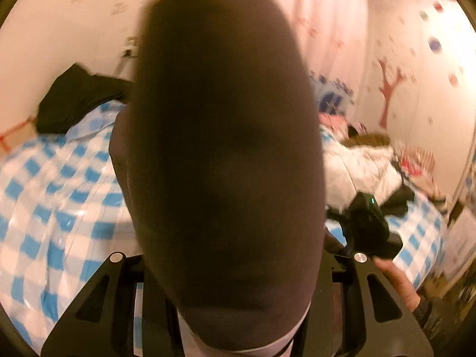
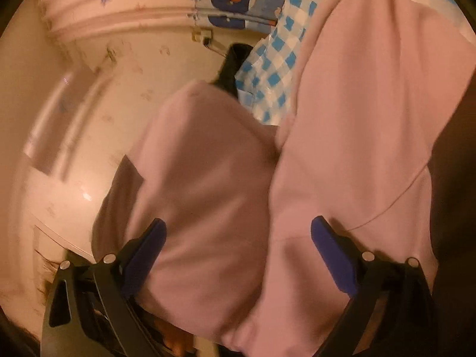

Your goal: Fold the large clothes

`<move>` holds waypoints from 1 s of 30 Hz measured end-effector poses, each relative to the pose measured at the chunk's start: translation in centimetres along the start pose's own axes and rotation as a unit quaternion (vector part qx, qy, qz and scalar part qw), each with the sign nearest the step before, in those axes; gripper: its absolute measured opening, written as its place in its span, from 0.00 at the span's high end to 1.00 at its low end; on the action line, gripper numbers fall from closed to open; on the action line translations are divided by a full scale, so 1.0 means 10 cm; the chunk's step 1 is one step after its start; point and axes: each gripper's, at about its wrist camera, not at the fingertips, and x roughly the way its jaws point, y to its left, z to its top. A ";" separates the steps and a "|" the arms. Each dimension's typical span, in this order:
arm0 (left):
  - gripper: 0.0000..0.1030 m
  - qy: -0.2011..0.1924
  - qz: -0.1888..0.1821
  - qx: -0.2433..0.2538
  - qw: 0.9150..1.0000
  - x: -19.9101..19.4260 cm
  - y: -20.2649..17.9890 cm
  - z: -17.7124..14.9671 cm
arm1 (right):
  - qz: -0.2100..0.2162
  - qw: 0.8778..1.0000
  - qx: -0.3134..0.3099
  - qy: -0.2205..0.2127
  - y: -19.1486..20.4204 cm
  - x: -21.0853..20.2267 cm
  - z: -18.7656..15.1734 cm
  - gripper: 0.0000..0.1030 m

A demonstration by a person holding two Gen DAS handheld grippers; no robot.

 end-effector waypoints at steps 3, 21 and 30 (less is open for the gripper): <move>0.64 0.019 -0.003 0.046 0.999 0.13 -0.35 -0.03 | 0.119 0.990 0.064 -0.043 -0.15 -0.22 0.06 0.07; 0.58 0.098 0.014 0.398 0.912 0.88 -2.23 -0.82 | -0.125 0.984 -0.056 -0.113 0.22 -1.60 0.47 0.07; 0.46 0.085 0.077 0.496 0.861 1.04 -2.64 -1.24 | -0.457 0.825 -0.323 0.080 1.03 -0.19 0.59 0.07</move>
